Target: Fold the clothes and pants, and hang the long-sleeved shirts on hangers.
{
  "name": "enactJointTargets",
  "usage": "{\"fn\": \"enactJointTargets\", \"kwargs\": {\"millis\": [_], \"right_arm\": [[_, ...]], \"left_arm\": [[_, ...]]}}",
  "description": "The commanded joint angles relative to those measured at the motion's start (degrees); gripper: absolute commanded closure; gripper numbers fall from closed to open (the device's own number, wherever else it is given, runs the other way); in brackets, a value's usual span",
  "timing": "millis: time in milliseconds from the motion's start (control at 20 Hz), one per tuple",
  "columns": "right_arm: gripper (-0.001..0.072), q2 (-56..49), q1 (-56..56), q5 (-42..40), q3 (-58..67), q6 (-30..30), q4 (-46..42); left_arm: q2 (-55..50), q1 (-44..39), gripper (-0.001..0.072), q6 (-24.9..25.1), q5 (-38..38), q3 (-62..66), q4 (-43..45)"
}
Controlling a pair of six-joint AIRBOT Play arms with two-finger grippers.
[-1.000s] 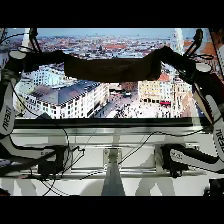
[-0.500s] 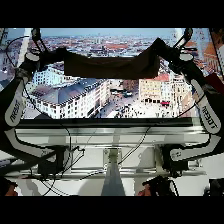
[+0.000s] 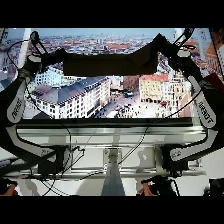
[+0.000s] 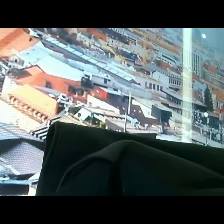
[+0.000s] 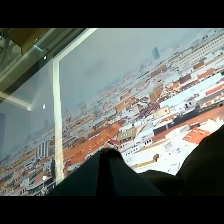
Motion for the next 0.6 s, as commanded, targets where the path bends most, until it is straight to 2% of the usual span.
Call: {"fn": "enactJointTargets", "kwargs": {"millis": [0, 50, 300, 450, 550], "right_arm": [[0.001, -0.2, 0.0, 0.0, 0.1, -0.1, -1.7], [0.0012, -0.2, 0.0, 0.6, 0.1, -0.1, -3.5], [0.0022, -0.2, 0.0, 5.9, 0.1, -0.1, -10.6], [0.0022, -0.2, 0.0, 8.9, 0.1, -0.1, -14.4], [0.0022, -0.2, 0.0, 10.3, 0.1, -0.1, -17.1]], "left_arm": [[-0.1, 0.0, 0.0171, -1.2, 0.3, 0.0, 0.0], [-0.1, 0.0, 0.0007, -1.3, -0.1, 0.0, 0.0], [0.0, 0.2, -0.0003, -1.2, -4.1, 0.0, 0.2], [0.0, 1.7, 0.0003, -1.5, -8.4, 0.0, 4.0], [0.0, 4.1, 0.0005, -7.2, -12.7, 0.0, 6.7]]}}
